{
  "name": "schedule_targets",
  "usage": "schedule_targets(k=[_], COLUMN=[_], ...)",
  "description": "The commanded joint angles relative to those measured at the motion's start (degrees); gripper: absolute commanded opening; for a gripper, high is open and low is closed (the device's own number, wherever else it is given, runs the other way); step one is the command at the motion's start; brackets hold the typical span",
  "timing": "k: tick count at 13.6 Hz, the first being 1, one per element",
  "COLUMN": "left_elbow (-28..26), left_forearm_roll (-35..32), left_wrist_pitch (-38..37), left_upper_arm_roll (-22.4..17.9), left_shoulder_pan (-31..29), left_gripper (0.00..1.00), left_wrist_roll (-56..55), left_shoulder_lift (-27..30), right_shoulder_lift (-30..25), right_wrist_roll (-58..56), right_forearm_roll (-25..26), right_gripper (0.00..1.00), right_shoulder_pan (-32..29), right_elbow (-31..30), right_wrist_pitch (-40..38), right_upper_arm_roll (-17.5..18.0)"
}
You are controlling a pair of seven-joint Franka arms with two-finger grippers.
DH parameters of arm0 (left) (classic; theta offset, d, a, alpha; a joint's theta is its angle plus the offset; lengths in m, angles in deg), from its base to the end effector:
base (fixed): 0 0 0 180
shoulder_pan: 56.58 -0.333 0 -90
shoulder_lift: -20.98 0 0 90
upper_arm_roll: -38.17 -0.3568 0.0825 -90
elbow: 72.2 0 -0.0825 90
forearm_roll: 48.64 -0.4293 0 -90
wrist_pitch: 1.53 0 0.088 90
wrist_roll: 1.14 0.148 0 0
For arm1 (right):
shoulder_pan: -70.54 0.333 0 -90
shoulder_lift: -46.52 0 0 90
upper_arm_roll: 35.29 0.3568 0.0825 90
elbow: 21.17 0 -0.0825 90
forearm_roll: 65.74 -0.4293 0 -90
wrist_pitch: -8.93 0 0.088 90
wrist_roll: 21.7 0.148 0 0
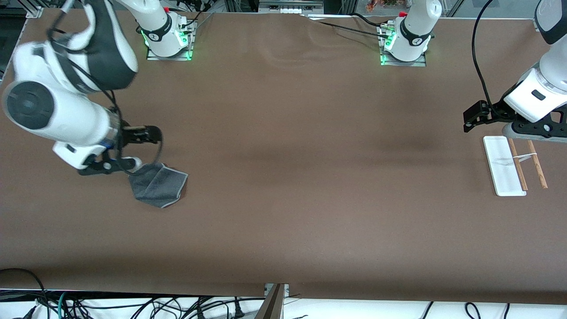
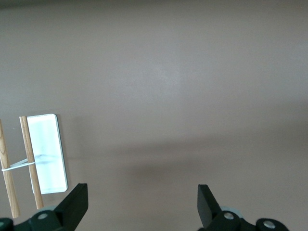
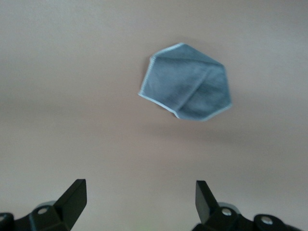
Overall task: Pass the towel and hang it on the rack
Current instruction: 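Move the right gripper down over the grey towel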
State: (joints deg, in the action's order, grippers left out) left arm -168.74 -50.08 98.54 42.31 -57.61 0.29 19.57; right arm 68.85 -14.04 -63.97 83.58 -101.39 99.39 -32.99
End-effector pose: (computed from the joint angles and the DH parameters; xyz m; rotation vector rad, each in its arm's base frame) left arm 0.6205 -0.0300 0.5654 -3.1159 0.1296 -0.0583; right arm 0.6810 0.1780 0.4560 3.0617 0.2088 -0.3133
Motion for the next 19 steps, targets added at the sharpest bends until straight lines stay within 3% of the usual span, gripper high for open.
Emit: schedule_targets(k=[1,8,10,13,19], left_elbow=[1.1,1.1,1.1,1.1,1.1], left_forearm_roll=[0.4,0.4,0.4,0.4,0.4], left_wrist_pitch=[-1.0,-1.0,-1.0,-1.0,-1.0], left_upper_arm_roll=[0.0,0.0,0.0,0.0,0.0], left_shoulder_pan=[-0.3,-0.3,-0.3,-0.3,-0.3], left_gripper=[1.0,1.0,1.0,1.0,1.0], left_wrist_roll=[1.4,1.4,1.4,1.4,1.4], left_shoulder_lift=[-0.3,-0.3,-0.3,-0.3,-0.3], right_shoulder_lift=[4.0,11.2,11.2,9.9,10.4], right_wrist_roll=[3.7,3.8,3.8,3.8,3.8], right_forearm_roll=[-0.7,-0.4,-0.6,-0.6,-0.7], right_gripper=[1.0,1.0,1.0,1.0,1.0], right_shoulder_pan=[1.2,1.4,1.0,0.1,0.0], right_elbow=[0.1,-1.9,-6.3,-17.9,-25.9], right_wrist_pitch=[3.6,10.4,15.4,28.1,38.8], right_upper_arm_roll=[-0.2,-0.3,-0.2,-0.3,-0.3])
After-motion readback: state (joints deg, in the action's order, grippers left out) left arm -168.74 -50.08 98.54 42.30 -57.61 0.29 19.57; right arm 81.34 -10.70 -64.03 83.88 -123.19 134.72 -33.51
